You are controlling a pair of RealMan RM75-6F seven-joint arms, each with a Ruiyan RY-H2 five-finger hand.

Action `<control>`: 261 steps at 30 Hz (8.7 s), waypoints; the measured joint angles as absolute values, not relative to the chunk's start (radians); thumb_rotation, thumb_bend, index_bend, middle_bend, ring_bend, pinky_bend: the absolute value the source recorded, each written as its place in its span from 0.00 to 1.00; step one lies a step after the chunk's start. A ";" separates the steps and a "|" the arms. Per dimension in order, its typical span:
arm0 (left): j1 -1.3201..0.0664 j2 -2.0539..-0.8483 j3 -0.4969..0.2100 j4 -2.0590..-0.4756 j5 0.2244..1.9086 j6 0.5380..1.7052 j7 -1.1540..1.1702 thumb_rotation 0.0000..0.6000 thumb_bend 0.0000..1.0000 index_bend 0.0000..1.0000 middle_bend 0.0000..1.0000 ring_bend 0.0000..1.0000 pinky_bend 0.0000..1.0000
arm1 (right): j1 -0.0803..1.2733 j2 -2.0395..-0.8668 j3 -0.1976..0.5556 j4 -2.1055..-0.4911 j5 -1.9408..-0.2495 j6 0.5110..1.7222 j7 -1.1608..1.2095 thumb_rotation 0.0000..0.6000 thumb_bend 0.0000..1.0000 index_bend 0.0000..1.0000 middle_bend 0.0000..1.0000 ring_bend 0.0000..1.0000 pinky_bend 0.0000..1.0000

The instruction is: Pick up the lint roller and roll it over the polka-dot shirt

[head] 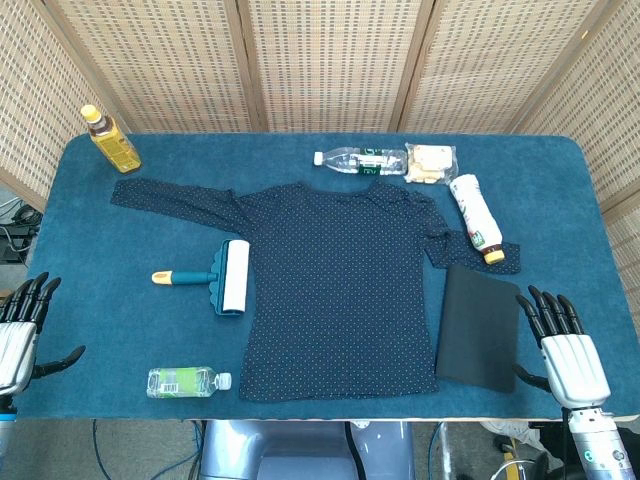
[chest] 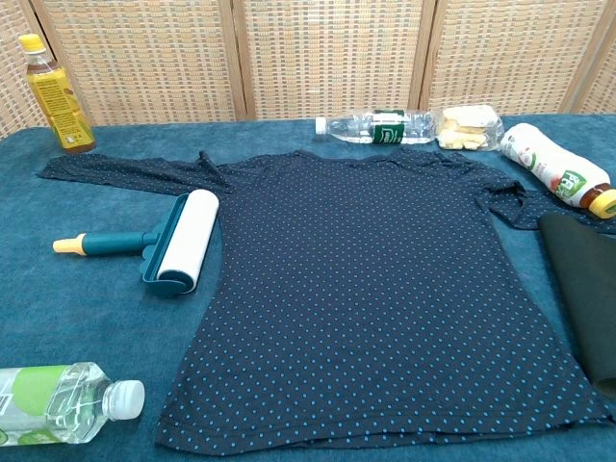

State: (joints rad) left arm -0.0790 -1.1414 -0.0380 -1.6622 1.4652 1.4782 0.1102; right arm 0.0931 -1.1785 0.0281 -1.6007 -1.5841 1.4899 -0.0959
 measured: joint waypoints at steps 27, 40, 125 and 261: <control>-0.082 -1.139 -0.039 -1.666 1.456 1.468 0.111 1.00 0.13 0.00 0.00 0.00 0.09 | 0.092 -1.174 0.030 -1.599 -1.579 1.489 -0.077 1.00 0.11 0.00 0.00 0.00 0.00; -0.081 -1.144 -0.043 -1.660 1.451 1.475 0.131 1.00 0.00 0.00 0.00 0.00 0.09 | 0.091 -1.172 0.029 -1.603 -1.584 1.494 -0.077 1.00 0.11 0.00 0.00 0.00 0.00; -0.771 -1.423 -0.085 -1.282 0.866 0.772 0.551 1.00 0.19 0.45 0.83 0.64 0.66 | 0.100 -1.182 0.068 -1.539 -1.481 1.447 -0.031 1.00 0.11 0.00 0.00 0.00 0.00; -1.630 -1.623 0.130 -1.423 -0.214 0.855 1.396 1.00 0.80 0.89 0.85 0.65 0.64 | 0.106 -1.143 0.085 -1.483 -1.424 1.372 0.206 1.00 0.11 0.00 0.00 0.00 0.00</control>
State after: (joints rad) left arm -1.6300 -1.6233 0.1299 -1.4228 -0.2139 0.8546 1.3963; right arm 0.1059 -1.1429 0.0851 -1.4825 -1.4237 1.3717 0.2057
